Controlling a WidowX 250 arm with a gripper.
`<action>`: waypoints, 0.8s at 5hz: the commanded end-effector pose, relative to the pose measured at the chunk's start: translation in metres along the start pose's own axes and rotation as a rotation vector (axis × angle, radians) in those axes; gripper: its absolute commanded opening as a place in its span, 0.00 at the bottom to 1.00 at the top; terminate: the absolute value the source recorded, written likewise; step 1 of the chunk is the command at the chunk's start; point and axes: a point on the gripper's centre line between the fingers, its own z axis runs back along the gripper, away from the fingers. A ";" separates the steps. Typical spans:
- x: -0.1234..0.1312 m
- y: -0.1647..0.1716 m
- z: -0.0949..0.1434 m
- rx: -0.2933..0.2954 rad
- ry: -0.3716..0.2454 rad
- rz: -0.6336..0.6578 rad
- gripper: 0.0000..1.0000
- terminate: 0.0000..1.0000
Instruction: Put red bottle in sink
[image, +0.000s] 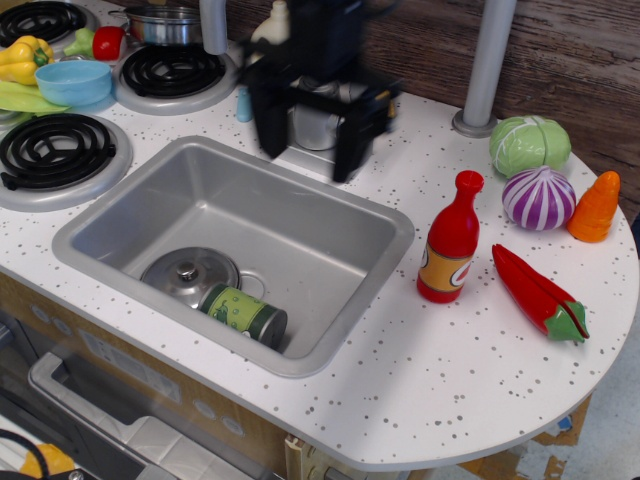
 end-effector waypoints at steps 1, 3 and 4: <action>0.021 -0.064 0.033 0.031 -0.084 -0.061 1.00 0.00; 0.050 -0.096 0.014 0.008 -0.174 -0.075 1.00 0.00; 0.056 -0.084 -0.004 -0.004 -0.208 -0.094 1.00 0.00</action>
